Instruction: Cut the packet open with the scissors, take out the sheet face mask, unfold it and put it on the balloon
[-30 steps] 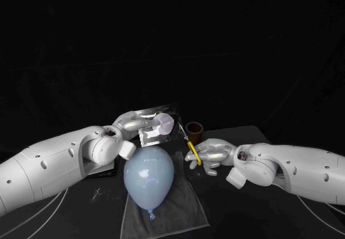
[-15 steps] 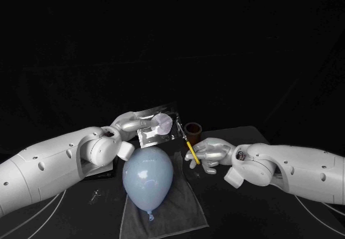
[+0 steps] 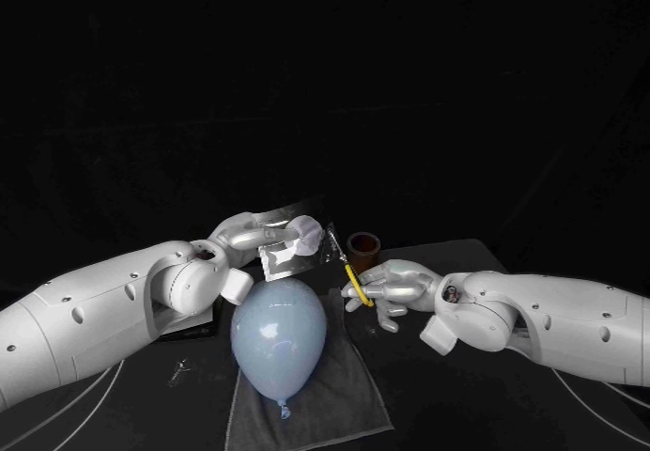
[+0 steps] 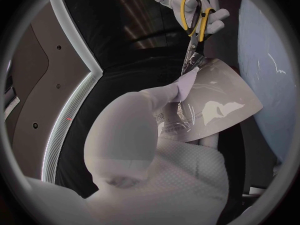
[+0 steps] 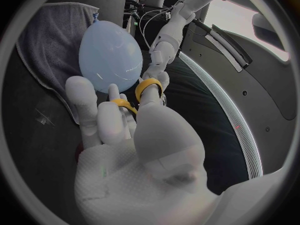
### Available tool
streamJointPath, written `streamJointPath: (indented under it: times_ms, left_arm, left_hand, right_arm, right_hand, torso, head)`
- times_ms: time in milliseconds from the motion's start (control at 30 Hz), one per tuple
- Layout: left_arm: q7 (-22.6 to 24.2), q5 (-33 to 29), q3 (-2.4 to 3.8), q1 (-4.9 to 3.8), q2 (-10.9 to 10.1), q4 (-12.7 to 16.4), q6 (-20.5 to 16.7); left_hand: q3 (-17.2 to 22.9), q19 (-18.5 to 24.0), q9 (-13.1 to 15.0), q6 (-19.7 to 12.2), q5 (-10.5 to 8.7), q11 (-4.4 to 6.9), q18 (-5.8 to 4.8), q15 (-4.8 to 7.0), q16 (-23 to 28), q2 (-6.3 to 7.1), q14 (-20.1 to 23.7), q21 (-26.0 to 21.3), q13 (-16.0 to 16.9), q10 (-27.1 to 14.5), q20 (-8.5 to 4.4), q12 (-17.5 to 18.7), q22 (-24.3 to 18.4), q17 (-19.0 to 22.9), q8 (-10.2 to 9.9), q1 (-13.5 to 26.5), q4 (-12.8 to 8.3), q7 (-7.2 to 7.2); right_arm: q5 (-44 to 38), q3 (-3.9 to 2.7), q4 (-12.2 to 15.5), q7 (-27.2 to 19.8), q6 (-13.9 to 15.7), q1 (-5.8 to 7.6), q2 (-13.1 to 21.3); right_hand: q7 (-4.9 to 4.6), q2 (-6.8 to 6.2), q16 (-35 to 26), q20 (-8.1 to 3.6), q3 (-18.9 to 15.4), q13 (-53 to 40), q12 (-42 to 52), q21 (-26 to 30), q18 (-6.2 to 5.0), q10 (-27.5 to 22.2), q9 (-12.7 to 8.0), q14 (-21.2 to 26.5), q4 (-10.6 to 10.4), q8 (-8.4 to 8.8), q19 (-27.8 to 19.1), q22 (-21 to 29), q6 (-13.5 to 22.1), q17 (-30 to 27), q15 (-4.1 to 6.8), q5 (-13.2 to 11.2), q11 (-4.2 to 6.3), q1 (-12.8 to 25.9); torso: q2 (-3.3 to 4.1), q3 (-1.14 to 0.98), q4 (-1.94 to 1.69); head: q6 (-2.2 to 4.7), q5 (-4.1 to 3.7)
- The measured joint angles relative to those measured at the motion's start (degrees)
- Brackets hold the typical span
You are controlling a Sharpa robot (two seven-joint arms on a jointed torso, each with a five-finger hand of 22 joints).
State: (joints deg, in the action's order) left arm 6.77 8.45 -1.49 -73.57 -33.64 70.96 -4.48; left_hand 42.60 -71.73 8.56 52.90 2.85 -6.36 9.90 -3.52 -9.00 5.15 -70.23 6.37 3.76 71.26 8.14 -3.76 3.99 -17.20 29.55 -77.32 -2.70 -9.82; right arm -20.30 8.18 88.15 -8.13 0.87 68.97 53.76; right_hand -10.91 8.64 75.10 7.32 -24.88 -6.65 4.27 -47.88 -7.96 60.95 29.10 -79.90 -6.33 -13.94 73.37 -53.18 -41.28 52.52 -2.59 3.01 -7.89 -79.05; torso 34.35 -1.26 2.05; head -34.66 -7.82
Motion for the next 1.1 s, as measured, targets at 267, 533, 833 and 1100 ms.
streamJointPath:
  times_ms: [267,533,833,1100]
  left_arm:
    - [-0.02,0.04,0.01,-0.01,-0.01,0.0,0.21]
    - [0.02,0.04,0.07,-0.05,-0.08,0.01,0.35]
    - [0.15,0.01,0.08,-0.07,-0.1,0.02,0.52]
    - [0.15,0.0,0.07,-0.05,-0.1,0.02,0.63]
  left_hand:
    - [0.0,0.0,0.0,-0.09,0.0,-0.01,-0.04,0.0,0.0,0.02,0.0,0.0,0.0,-0.01,0.0,0.0,0.0,-0.04,0.24,0.02,0.0,0.09]
    - [0.0,0.0,0.01,-0.1,-0.02,-0.01,-0.08,-0.08,0.14,0.03,0.09,0.0,-0.01,-0.01,0.0,0.0,0.0,-0.06,0.3,0.02,0.0,0.1]
    - [0.0,0.01,0.0,-0.16,-0.19,-0.02,-0.13,-0.08,0.14,-0.11,0.09,0.0,-0.01,-0.02,0.0,0.0,0.0,-0.06,0.3,-0.13,0.0,0.15]
    - [0.0,0.01,0.01,-0.16,-0.2,-0.03,-0.17,-0.09,0.14,-0.16,0.09,0.0,-0.02,-0.03,0.0,0.1,0.0,-0.06,0.3,-0.18,0.0,0.15]
  right_arm:
    - [0.09,0.01,-1.2,0.13,-0.58,0.0,-0.4]
    - [1.2,0.09,-1.64,0.22,1.1,-0.04,-0.83]
    - [2.38,0.1,-1.67,0.74,4.31,-0.06,-1.2]
    - [3.06,0.1,-1.47,1.65,6.46,-0.05,-1.86]
  right_hand:
    - [0.21,-0.59,-1.77,0.86,-0.08,1.2,0.01,4.13,-0.92,-2.18,0.62,2.44,1.25,0.18,-2.52,3.46,2.0,-4.01,-0.47,0.0,-0.36,0.24]
    - [2.94,4.56,0.91,-2.03,1.79,-0.72,6.25,-4.39,-0.88,7.86,1.97,-1.37,8.69,-5.39,2.51,-3.11,-9.54,1.58,3.39,1.39,1.19,-8.06]
    - [4.56,3.87,0.91,-4.68,2.61,-5.03,10.07,-6.87,-0.27,8.69,2.83,-2.63,13.71,-8.27,4.51,-5.23,-14.02,3.54,5.41,2.65,0.82,-8.75]
    - [5.23,5.12,0.9,-5.5,2.39,-14.49,12.54,-7.21,0.08,8.68,5.73,-2.72,15.05,-10.74,5.08,-5.93,-13.61,4.56,5.92,2.65,0.82,-7.49]
  torso:
    - [-0.01,0.0,0.0]
    - [-0.01,0.0,0.0]
    - [-0.01,0.0,0.0]
    - [-0.01,0.0,-0.01]
  head:
    - [0.05,-0.19]
    - [-0.05,-0.21]
    - [-0.22,-0.18]
    - [-0.12,-0.23]
